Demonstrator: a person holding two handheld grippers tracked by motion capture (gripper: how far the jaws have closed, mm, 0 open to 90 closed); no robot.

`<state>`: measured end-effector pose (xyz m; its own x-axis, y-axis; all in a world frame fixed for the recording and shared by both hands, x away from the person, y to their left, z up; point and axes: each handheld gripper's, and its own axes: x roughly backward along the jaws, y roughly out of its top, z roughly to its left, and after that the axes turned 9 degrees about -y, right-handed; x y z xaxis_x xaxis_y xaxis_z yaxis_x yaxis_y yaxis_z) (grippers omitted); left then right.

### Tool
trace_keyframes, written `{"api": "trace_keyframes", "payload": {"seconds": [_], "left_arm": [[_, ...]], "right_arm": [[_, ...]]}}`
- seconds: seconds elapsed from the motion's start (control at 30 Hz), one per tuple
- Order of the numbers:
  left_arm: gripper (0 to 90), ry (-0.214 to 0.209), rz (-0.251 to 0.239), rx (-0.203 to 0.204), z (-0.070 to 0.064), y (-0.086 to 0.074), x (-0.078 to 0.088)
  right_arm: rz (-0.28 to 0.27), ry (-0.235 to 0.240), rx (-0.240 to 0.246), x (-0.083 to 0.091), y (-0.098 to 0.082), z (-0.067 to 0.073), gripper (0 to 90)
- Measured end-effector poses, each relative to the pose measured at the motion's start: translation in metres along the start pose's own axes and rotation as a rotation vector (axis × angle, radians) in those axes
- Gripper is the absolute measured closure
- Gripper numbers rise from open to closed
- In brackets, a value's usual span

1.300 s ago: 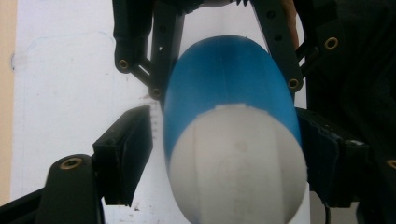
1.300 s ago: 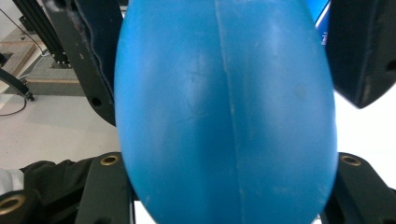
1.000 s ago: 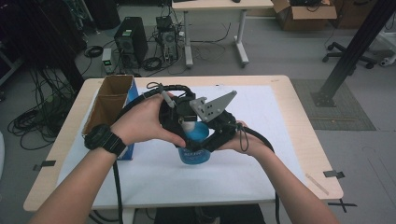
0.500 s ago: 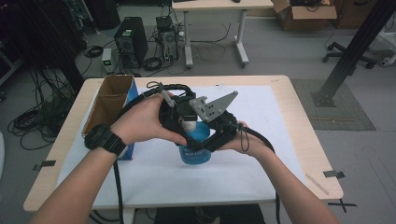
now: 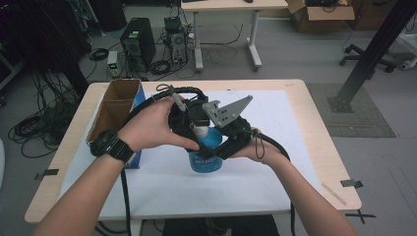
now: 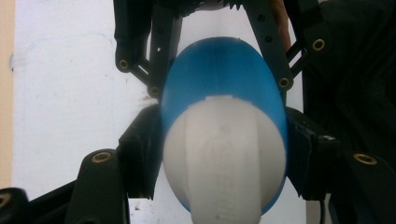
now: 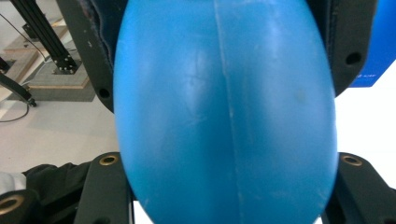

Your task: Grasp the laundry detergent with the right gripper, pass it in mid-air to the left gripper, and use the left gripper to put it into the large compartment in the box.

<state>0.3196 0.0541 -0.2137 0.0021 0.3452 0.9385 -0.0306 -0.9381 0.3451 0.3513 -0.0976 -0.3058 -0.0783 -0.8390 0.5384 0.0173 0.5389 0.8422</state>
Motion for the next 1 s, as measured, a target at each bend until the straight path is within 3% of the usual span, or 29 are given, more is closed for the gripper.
{"api": "trace_keyframes", "payload": {"seconds": [0.13, 0.2, 0.27, 0.4, 0.43, 0.47, 0.5, 0.57, 0.6, 0.63, 0.67, 0.9, 1.0], "left_arm": [[37.9, -0.006, 0.005, 0.020, 0.002, 0.003, 0.001], [38.0, -0.004, 0.021, 0.036, 0.004, 0.003, 0.002], [38.0, -0.002, 0.031, 0.046, 0.006, 0.003, 0.003], [38.1, 0.016, 0.054, 0.111, 0.009, 0.001, 0.009], [38.1, 0.023, 0.056, 0.132, 0.010, 0.001, 0.012], [38.1, 0.031, 0.060, 0.150, 0.011, 0.000, 0.015], [38.1, 0.047, 0.062, 0.180, 0.013, -0.002, 0.019], [38.1, 0.077, 0.054, 0.235, 0.016, -0.005, 0.028], [38.1, 0.088, 0.057, 0.250, 0.017, -0.006, 0.032], [38.1, 0.106, 0.046, 0.293, 0.020, -0.009, 0.038], [38.1, 0.118, 0.039, 0.324, 0.022, -0.011, 0.044], [38.1, 0.232, 0.002, 0.569, 0.036, -0.033, 0.088], [38.0, 0.282, -0.016, 0.711, 0.043, -0.044, 0.106]], "right_arm": [[-0.011, 0.005, -0.009, 0.002, -0.001, -0.001, 40.5], [-0.020, -0.011, -0.032, 0.006, -0.002, -0.003, 31.7], [-0.018, -0.016, -0.038, 0.007, -0.003, -0.004, 31.7], [-0.007, -0.045, -0.068, 0.012, -0.009, -0.008, 19.1], [0.012, -0.076, -0.089, 0.016, -0.013, -0.011, 13.7], [0.012, -0.076, -0.089, 0.016, -0.013, -0.011, 13.7], [0.039, -0.114, -0.101, 0.019, -0.018, -0.013, 7.7], [0.054, -0.124, -0.108, 0.020, -0.020, -0.014, 6.0], [0.110, -0.147, -0.102, 0.022, -0.025, -0.016, 5.9], [0.110, -0.147, -0.102, 0.022, -0.025, -0.016, 5.9], [0.174, -0.175, -0.086, 0.024, -0.032, -0.016, 5.7], [0.282, -0.249, -0.092, 0.034, -0.049, -0.021, 6.3], [0.278, -0.268, -0.124, 0.044, -0.055, -0.027, 6.3]]}}
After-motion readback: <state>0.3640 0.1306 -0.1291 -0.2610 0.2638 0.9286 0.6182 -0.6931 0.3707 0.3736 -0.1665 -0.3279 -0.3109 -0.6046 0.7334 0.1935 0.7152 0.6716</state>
